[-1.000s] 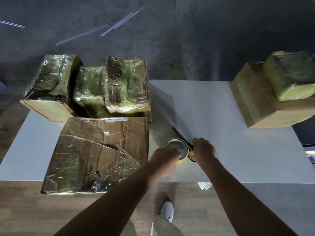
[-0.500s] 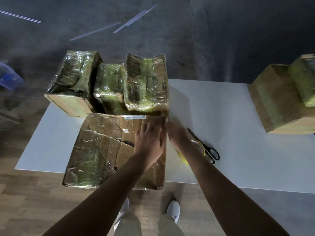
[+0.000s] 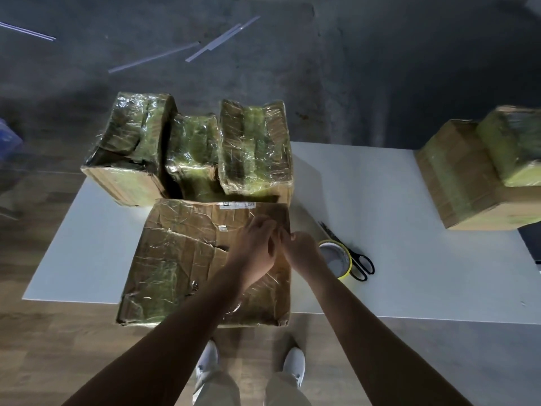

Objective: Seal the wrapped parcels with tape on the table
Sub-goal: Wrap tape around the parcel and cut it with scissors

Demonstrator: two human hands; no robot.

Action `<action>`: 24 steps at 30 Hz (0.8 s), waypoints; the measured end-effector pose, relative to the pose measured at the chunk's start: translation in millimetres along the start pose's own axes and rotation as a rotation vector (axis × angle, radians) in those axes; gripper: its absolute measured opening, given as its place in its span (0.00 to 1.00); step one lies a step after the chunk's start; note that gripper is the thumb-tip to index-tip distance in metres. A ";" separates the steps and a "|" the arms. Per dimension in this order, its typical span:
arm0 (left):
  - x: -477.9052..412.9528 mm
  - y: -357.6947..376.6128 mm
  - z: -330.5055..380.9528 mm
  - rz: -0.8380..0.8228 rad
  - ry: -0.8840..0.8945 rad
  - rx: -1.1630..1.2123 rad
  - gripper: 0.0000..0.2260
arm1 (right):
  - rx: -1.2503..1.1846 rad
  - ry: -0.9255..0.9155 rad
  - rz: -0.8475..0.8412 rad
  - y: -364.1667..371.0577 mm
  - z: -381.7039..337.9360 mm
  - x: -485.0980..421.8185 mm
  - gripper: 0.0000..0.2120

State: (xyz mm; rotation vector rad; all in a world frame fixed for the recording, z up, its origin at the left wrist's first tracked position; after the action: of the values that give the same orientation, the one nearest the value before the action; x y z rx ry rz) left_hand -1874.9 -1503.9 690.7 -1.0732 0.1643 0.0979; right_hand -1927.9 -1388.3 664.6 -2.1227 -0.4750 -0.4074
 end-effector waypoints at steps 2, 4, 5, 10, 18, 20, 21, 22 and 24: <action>0.8 -11.5 -15.9 0.015 -0.004 -0.056 0.14 | -0.136 0.034 0.049 -0.9 -9.2 -5.5 0.23; 7.5 -17.1 -35.6 -0.049 0.038 -0.101 0.20 | -0.189 0.011 0.049 3.6 -16.8 -4.1 0.21; 13.6 -17.2 -44.8 -0.084 0.090 -0.079 0.22 | -0.173 -0.004 0.043 5.7 -18.3 -1.9 0.21; 38.7 -48.2 -77.3 0.004 -0.001 0.109 0.19 | -0.030 0.029 0.082 2.0 -21.8 0.5 0.24; 56.2 -99.4 -145.4 0.035 -0.801 0.301 0.39 | -0.063 0.049 0.109 -7.4 -27.6 22.5 0.19; 55.7 -111.0 -143.1 0.067 -0.760 0.368 0.40 | -0.069 0.033 0.145 -15.3 -30.8 30.3 0.18; 56.7 -117.1 -140.3 0.098 -0.723 0.369 0.39 | -0.085 0.023 0.167 -20.0 -33.0 33.2 0.17; 58.9 -122.8 -137.4 0.141 -0.688 0.364 0.37 | -0.112 0.008 0.183 -24.8 -35.6 35.7 0.16; 65.0 -132.9 -131.3 0.245 -0.618 0.335 0.36 | -0.165 -0.035 0.220 -36.1 -42.9 43.8 0.13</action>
State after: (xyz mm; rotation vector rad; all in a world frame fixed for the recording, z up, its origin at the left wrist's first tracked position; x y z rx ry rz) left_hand -1801.1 -1682.5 732.6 -0.6459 -0.2418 0.5943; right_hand -1911.6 -1397.0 733.4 -2.3162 -0.2296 -0.2915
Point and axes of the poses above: each hand's wrist, its own x-axis away from the middle knuckle, its own y-axis out of the palm, z = x × y, the point moved 2 cm from there along -x, towards the middle knuckle, and after that the axes turned 6 degrees about y, right-handed, at the moved point
